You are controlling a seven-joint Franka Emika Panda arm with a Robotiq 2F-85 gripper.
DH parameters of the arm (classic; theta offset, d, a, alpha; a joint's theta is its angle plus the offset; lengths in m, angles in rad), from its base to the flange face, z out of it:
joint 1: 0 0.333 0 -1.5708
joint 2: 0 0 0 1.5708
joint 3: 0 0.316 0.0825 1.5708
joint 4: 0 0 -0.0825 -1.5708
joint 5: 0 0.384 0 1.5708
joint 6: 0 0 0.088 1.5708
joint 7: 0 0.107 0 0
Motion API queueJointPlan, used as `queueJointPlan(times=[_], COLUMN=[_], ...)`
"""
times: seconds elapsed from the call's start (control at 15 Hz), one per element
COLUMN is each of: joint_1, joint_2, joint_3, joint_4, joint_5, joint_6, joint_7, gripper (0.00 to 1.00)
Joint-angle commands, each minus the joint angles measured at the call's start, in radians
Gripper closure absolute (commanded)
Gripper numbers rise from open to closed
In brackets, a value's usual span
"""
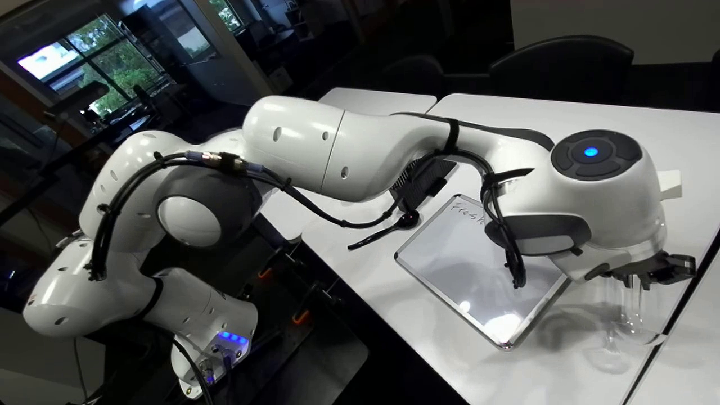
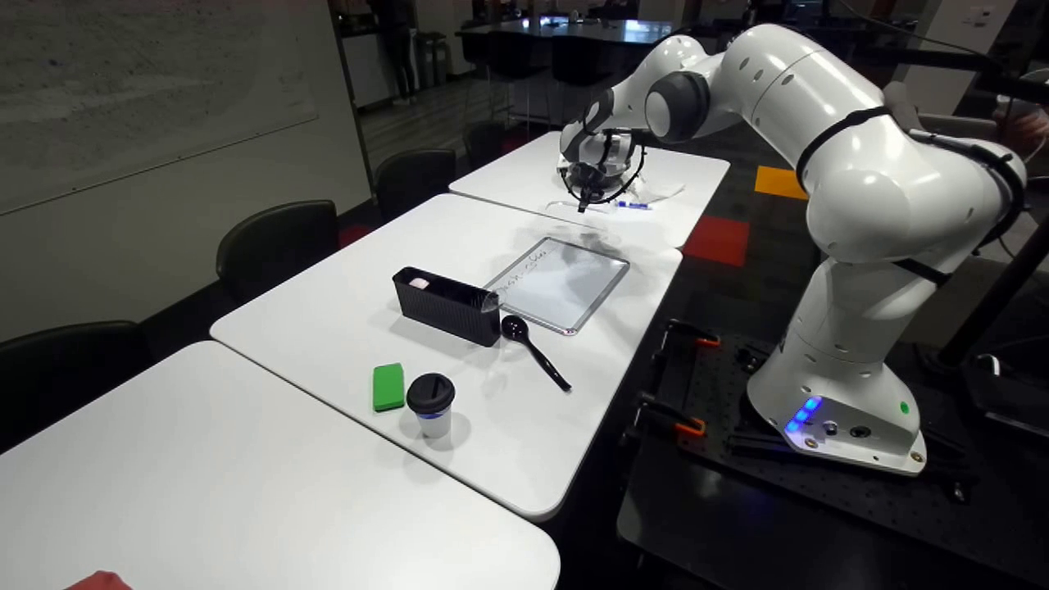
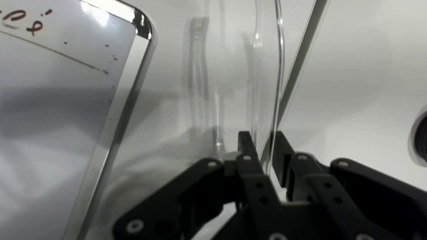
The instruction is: Pick up the object from the right side of the table and put it in the black object
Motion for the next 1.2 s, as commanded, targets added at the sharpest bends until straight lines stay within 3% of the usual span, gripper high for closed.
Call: queueJointPlan(times=[0.0, 0.67, 0.8, 0.93, 1.0, 1.13], joint_1=[0.094, 0.312, 0.323, 0.281, 0.315, 0.307], joint_2=[-0.191, -0.441, -0.489, -0.543, -0.429, -0.471], joint_3=[-0.031, -0.071, -0.035, 0.043, -0.015, 0.018], joint_4=[-0.223, -0.64, -0.734, -0.829, -0.676, -0.748], joint_5=[-0.061, -0.184, -0.179, -0.139, -0.105, -0.095], joint_6=[0.098, 0.503, 0.607, 0.716, 0.641, 0.692], joint_7=[-0.11, -0.465, -0.578, -0.673, -0.632, -0.679], gripper=[0.95, 0.95, 0.95, 0.95, 0.82, 0.82])
